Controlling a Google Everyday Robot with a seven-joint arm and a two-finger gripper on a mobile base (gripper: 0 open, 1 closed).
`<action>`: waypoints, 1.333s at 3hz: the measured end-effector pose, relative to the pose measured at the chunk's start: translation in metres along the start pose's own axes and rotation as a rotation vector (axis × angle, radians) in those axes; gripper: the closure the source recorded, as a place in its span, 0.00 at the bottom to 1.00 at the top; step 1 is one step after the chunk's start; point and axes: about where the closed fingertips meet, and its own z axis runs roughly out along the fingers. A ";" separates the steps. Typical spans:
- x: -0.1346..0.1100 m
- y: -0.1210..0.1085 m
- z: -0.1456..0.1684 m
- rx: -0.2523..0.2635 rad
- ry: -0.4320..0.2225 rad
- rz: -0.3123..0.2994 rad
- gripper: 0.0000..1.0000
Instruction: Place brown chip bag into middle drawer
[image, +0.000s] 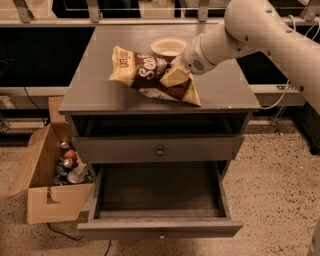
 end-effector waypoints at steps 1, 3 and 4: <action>-0.022 0.020 -0.020 -0.035 -0.066 -0.057 0.94; -0.017 0.068 -0.100 -0.039 0.027 -0.136 1.00; -0.017 0.069 -0.101 -0.039 0.028 -0.136 1.00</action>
Offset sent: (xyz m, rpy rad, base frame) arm -0.0966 -0.0142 0.0904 -0.0360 -0.1232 0.1760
